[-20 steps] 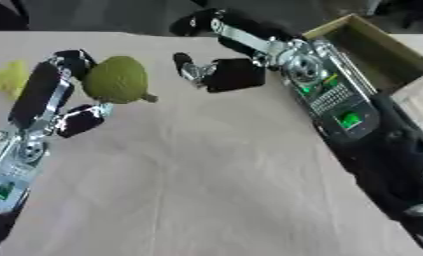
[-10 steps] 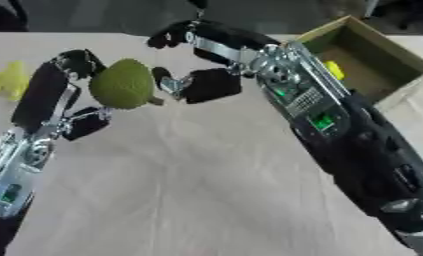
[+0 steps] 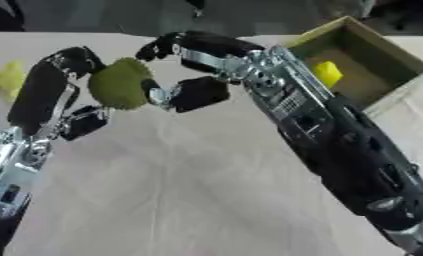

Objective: Pick up the objects with one hand, pass them to the other hand, and then place them into the box on the other side of the table.

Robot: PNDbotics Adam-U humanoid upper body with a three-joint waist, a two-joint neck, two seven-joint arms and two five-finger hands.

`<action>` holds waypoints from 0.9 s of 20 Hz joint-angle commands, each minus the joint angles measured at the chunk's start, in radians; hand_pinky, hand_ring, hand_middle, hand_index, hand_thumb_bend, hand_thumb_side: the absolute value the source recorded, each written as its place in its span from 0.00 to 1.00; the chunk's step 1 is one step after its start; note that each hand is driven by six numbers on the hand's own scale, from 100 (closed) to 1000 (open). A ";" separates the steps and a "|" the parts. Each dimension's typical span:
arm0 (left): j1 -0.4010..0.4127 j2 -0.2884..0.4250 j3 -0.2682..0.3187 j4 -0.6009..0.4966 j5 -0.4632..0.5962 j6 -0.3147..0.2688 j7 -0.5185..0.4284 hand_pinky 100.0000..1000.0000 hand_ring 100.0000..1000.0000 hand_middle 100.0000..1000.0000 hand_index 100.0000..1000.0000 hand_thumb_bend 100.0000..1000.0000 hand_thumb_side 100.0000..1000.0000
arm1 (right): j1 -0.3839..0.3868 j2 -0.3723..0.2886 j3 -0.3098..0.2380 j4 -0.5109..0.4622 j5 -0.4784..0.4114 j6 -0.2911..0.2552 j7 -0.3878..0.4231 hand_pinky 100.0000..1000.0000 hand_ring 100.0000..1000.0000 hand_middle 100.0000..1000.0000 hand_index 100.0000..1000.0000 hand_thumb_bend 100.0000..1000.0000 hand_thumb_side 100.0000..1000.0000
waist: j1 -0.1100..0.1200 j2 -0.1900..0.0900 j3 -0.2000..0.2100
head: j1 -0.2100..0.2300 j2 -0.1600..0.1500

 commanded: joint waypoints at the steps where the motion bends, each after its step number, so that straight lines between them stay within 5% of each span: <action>1: -0.013 -0.001 0.004 -0.032 -0.014 -0.001 0.008 0.47 0.47 0.46 0.53 0.18 0.00 | -0.022 -0.001 -0.004 0.005 0.017 -0.019 0.008 0.96 0.90 0.83 0.92 0.09 0.63 | 0.001 -0.024 0.001 | -0.001 0.009; 3: -0.013 -0.002 0.005 -0.035 -0.019 -0.001 0.010 0.47 0.47 0.46 0.53 0.18 0.00 | -0.023 0.003 -0.005 0.013 0.023 -0.025 0.006 0.96 0.90 0.83 0.92 0.13 0.40 | 0.000 -0.024 0.002 | -0.002 0.009; 11: -0.012 -0.006 0.002 -0.045 -0.027 -0.005 0.011 0.47 0.47 0.46 0.53 0.19 0.00 | -0.026 0.016 -0.002 0.022 0.035 -0.007 -0.036 0.96 0.90 0.82 0.91 0.17 0.31 | 0.000 -0.023 0.004 | -0.004 0.009; 18: -0.013 -0.010 -0.008 -0.061 -0.025 -0.017 0.016 0.47 0.47 0.46 0.53 0.19 0.00 | -0.030 0.031 0.007 0.039 0.065 0.001 -0.071 0.96 0.90 0.82 0.91 0.16 0.40 | -0.002 -0.022 0.007 | -0.008 0.010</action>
